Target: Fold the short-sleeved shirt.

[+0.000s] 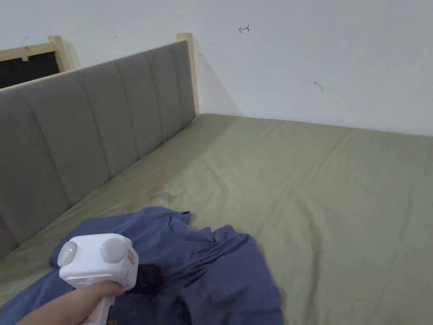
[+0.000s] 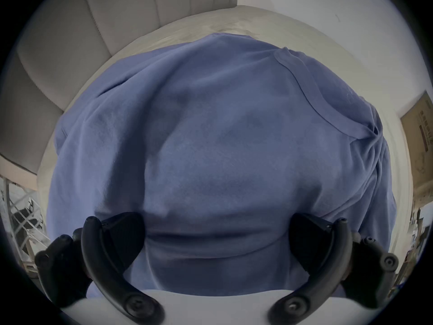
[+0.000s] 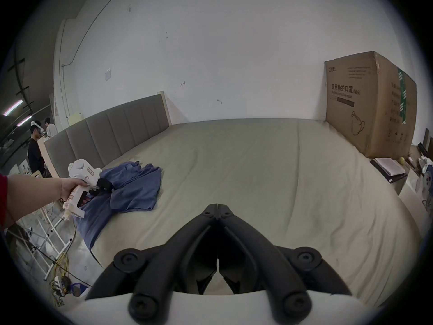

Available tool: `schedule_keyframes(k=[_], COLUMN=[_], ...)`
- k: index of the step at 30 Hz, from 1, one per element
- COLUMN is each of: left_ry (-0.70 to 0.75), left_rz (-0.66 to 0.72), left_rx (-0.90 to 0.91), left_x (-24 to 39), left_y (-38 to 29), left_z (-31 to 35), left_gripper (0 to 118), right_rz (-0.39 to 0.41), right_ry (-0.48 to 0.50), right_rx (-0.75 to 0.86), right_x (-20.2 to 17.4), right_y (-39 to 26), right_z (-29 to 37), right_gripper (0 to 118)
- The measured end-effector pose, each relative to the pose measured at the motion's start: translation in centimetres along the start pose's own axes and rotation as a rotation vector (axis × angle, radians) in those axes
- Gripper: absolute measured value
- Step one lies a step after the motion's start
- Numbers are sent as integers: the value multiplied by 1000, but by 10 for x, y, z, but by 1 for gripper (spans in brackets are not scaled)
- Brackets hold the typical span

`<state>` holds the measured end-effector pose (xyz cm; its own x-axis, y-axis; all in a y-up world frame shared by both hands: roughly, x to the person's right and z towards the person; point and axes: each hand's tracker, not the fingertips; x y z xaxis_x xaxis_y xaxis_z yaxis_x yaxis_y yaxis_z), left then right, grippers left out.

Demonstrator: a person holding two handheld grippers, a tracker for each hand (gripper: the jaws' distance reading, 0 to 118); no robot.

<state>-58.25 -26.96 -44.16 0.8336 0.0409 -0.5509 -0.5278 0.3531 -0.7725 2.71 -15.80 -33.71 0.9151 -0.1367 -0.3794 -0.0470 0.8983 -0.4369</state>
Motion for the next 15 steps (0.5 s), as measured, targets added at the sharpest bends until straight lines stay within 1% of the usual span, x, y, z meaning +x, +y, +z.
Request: schedule_keyframes(k=[2, 5, 6, 8, 9, 11, 14, 15], left_ry=[-3, 37, 43, 25, 31, 25, -34, -7], left_rz=[-8, -24, -21, 52, 49, 52, 49, 27], left_rx=[34, 66, 68, 88, 93, 104, 154, 202], left_x=[-7, -3, -2, -2, 0, 4, 8, 8], left_y=[-7, -8, -12, -16, -18, -22, -31, -31], left_z=[0, 7, 8, 14, 16, 23, 34, 39], left_gripper=[117, 116, 113, 107, 102, 81, 64, 39], right_rz=[1, -10, -11, -14, -16, -25, -58, -73], right_ry=[10, 29, 32, 27, 24, 13, -32, -55], right_rx=[3, 16, 18, 26, 32, 36, 51, 52], right_x=[-6, -8, -8, -6, -2, 6, 19, 23], right_y=[-2, -3, -2, 2, 3, 6, 7, 8], right_z=[-1, 3, 5, 13, 18, 27, 38, 42], right_gripper=[0, 0, 0, 0, 0, 0, 0, 0])
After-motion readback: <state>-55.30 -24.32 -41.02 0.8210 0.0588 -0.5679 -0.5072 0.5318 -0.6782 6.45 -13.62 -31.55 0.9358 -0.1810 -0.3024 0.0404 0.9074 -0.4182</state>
